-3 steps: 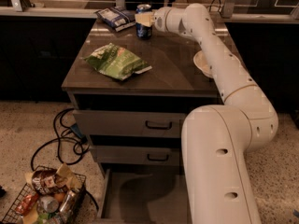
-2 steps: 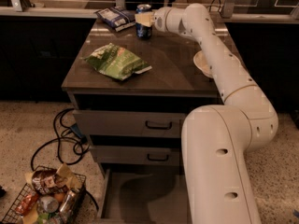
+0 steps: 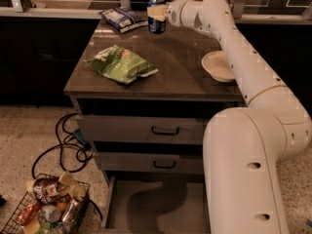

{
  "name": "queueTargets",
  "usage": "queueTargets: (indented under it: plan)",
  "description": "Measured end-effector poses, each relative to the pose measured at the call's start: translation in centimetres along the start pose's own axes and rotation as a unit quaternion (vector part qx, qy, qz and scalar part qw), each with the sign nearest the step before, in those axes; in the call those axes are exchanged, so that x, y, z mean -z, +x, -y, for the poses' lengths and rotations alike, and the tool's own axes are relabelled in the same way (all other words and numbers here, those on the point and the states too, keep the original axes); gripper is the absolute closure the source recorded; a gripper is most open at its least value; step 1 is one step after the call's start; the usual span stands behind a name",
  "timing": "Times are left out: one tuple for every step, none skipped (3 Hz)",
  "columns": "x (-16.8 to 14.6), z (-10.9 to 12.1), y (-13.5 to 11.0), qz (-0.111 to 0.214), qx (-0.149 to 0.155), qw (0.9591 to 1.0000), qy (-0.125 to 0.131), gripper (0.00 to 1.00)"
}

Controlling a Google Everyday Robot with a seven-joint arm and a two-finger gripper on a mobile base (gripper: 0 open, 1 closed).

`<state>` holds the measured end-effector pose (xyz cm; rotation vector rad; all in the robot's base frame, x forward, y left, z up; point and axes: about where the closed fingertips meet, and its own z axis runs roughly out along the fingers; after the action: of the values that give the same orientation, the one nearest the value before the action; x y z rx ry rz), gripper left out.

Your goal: Place pepsi can into bottom drawer

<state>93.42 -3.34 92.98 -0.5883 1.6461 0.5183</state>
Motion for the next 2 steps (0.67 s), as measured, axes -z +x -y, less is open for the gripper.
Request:
queueTargets:
  plan:
    - [5.0, 0.2, -2.8, 0.003, 0.021, 0.9996, 0.018, 1.0]
    - [10.1, -0.8, -4.3, 0.001, 0.027, 0.9994, 0.022, 1.0]
